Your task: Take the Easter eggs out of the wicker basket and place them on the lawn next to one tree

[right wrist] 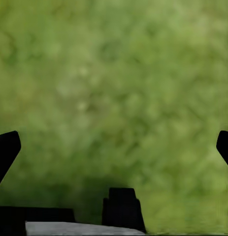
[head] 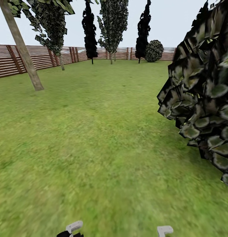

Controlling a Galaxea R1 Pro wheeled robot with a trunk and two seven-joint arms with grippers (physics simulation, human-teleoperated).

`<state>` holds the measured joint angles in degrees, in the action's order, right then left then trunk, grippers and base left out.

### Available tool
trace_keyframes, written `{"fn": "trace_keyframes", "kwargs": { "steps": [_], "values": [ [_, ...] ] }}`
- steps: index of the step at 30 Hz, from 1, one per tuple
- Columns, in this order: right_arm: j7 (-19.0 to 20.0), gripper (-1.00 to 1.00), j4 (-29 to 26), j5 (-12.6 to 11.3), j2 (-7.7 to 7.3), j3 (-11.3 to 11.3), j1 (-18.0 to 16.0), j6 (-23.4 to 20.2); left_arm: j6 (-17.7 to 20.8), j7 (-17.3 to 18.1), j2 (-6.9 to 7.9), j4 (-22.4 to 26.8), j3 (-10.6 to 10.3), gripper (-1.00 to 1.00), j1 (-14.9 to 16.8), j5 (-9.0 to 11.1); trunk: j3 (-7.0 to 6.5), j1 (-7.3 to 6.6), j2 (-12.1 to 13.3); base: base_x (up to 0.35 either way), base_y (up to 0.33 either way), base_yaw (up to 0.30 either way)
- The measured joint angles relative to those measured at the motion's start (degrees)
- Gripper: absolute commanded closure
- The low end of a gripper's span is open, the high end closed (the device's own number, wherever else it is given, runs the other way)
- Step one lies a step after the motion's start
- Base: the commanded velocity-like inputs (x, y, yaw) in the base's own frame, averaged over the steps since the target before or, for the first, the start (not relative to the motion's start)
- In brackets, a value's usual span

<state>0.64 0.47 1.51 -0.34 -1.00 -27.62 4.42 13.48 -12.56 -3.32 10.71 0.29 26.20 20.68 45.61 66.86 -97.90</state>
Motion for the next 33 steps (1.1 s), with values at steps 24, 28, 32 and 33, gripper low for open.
{"fn": "trace_keyframes", "kwargs": {
  "steps": [24,28,32,33],
  "values": [
    [0.0,-1.00,0.4,6.4,0.00,-0.1,4.4,0.2,-5.4,3.0,0.25,-5.8,0.0,-1.00,0.0,1.4,-4.31,-5.31,9.6,0.141,0.000,0.000],
    [0.0,-1.00,0.4,6.4,0.00,-0.1,4.4,0.2,-5.4,3.0,0.25,-5.8,0.0,-1.00,0.0,1.4,-5.03,-6.18,11.2,0.319,0.000,0.000],
    [0.0,-1.00,0.5,6.4,0.00,-0.1,4.4,0.2,-5.5,3.0,0.40,-7.1,0.0,-1.00,0.0,1.5,-5.75,-7.06,12.8,0.272,0.000,0.000],
    [0.0,-1.00,0.5,6.4,0.00,-0.1,4.4,0.2,-5.5,3.0,0.52,-7.4,0.0,-1.00,0.0,1.5,-5.93,-7.27,13.2,0.115,0.000,0.000]
  ]
}}
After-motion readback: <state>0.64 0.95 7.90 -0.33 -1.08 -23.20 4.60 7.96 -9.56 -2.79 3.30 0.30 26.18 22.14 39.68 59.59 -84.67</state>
